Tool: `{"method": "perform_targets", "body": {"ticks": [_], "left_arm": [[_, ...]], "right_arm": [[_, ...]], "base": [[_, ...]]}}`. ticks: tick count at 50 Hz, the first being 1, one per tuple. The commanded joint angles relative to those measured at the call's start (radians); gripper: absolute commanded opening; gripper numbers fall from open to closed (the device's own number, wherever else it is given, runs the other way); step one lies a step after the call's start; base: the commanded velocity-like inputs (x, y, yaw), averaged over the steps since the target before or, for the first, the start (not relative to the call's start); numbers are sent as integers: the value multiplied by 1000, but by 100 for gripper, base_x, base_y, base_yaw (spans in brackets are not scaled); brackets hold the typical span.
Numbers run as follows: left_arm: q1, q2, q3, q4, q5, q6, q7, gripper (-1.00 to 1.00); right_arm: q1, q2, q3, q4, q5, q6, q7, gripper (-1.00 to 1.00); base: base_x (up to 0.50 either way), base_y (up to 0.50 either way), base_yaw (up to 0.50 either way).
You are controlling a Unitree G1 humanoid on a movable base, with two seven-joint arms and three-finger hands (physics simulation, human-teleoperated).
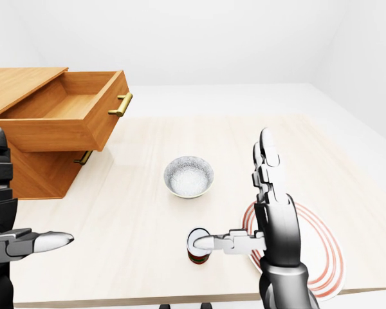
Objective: Put the ketchup in the top drawer of the cabinet.
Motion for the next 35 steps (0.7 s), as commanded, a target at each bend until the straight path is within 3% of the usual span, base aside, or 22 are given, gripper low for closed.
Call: {"method": "perform_targets", "body": {"ticks": [1, 35], "left_arm": [[-5, 4, -4, 8, 2, 0, 3, 100], [-8, 8, 0, 15, -3, 0, 3, 100]], "right_arm": [[3, -4, 10, 40, -33, 0, -12, 100], [19, 0, 4, 18, -26, 0, -1, 100]], "base": [[0, 0, 0], [0, 49, 0]]}}
